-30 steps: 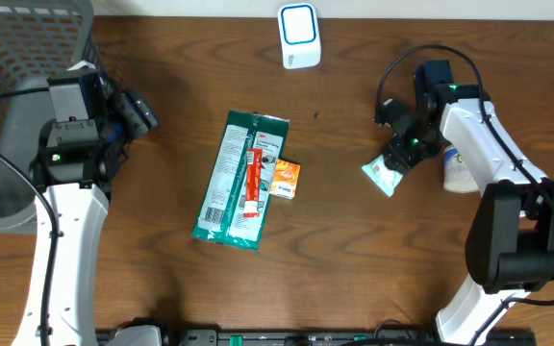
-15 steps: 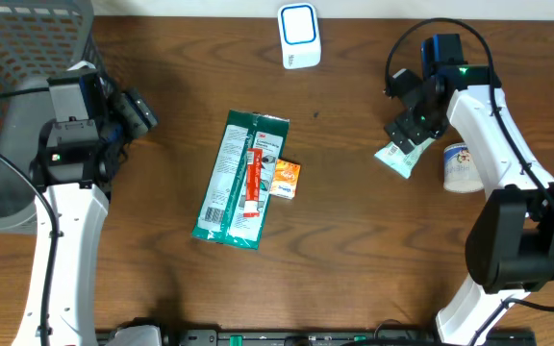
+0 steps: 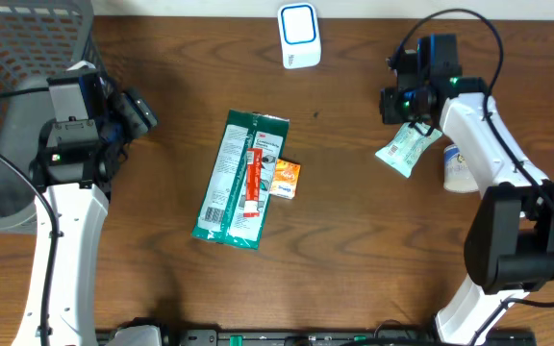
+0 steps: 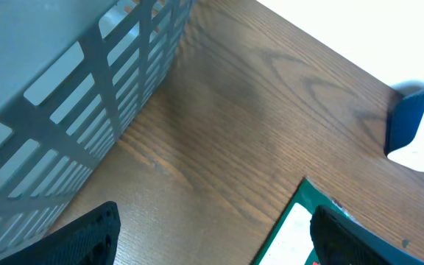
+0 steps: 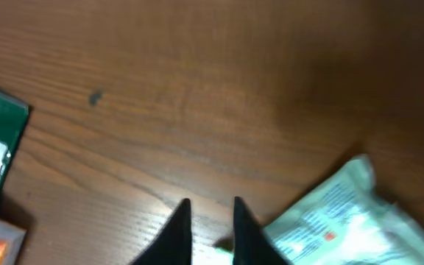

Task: Scan the item barcode
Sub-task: 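Carry the pouch right and lower it beside the swab tub, then release the pouch and move the right gripper toward the orange box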

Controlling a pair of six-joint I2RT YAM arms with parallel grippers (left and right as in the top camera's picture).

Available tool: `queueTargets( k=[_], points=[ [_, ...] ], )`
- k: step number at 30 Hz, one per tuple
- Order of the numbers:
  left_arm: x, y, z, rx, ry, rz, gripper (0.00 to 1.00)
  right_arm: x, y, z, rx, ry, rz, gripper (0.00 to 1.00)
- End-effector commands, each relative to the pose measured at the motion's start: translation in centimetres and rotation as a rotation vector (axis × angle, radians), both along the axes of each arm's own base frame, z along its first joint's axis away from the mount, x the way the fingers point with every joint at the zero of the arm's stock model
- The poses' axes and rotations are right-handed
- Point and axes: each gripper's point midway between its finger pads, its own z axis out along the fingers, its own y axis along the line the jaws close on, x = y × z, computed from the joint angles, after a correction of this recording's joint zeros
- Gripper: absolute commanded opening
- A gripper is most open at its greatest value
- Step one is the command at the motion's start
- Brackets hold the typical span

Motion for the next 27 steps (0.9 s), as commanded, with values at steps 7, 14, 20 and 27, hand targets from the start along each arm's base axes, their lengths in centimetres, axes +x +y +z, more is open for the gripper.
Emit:
queueTargets(
  k=[7, 14, 20, 27],
  points=[
    [0.2, 0.3, 0.3, 0.008, -0.005, 0.010, 0.84, -4.6, -0.9, -7.2, 0.002, 0.140, -0.195, 0.19],
    [0.2, 0.3, 0.3, 0.008, -0.005, 0.010, 0.84, -4.7, -4.9, -3.4, -0.189, 0.127, -0.288, 0.18],
    [0.2, 0.3, 0.3, 0.008, -0.005, 0.010, 0.84, -4.8, -6.0, -2.0, -0.243, 0.105, -0.314, 0.22],
    [0.2, 0.3, 0.3, 0.008, -0.005, 0.010, 0.84, -3.8, -0.6, -2.6, 0.005, 0.075, -0.189, 0.06]
  ],
)
